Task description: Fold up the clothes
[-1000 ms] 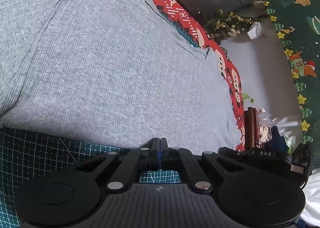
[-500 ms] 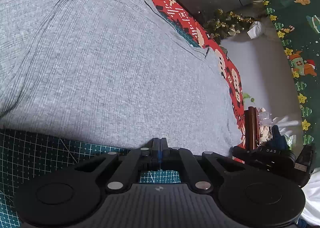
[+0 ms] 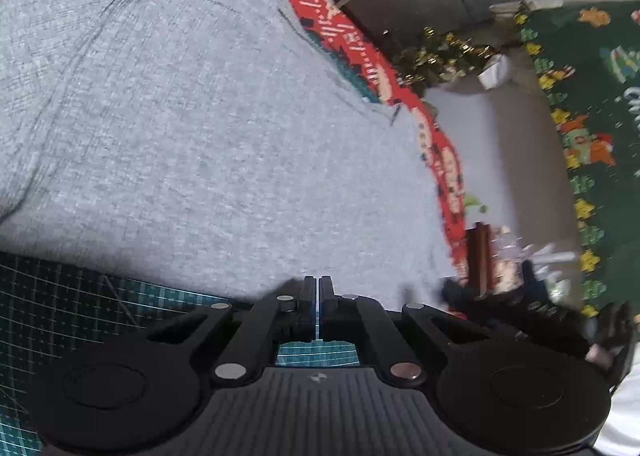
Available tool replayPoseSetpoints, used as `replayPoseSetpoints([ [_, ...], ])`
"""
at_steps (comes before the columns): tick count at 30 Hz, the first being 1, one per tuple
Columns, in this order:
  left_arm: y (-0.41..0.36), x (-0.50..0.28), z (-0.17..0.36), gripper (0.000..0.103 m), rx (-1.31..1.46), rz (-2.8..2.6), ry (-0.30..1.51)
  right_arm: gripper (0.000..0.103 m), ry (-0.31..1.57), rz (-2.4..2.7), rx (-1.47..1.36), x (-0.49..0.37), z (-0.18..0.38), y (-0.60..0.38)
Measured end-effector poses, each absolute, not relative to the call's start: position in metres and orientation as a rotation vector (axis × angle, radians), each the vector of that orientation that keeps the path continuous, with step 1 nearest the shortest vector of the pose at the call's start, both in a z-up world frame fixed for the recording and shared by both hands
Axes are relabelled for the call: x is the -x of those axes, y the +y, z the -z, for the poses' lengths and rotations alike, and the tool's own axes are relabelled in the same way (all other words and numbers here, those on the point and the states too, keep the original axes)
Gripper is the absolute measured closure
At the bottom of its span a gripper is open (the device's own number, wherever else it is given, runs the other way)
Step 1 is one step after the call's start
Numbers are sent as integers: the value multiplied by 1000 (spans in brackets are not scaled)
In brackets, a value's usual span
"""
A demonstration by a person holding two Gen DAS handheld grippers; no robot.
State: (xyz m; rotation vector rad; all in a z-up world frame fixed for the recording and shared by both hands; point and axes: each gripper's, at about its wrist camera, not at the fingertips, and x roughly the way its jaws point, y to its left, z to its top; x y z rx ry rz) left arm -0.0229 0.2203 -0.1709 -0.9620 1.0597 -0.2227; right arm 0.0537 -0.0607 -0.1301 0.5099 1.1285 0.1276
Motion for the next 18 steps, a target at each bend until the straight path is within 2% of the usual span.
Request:
replayPoseSetpoints([
  [6,224,25,175,102,1024,240,1044,95,1209,-299,-459,-47,143,0],
  [18,243,34,189,102,1081,156,1033,93,1251,-373,-390,-50,161,26],
])
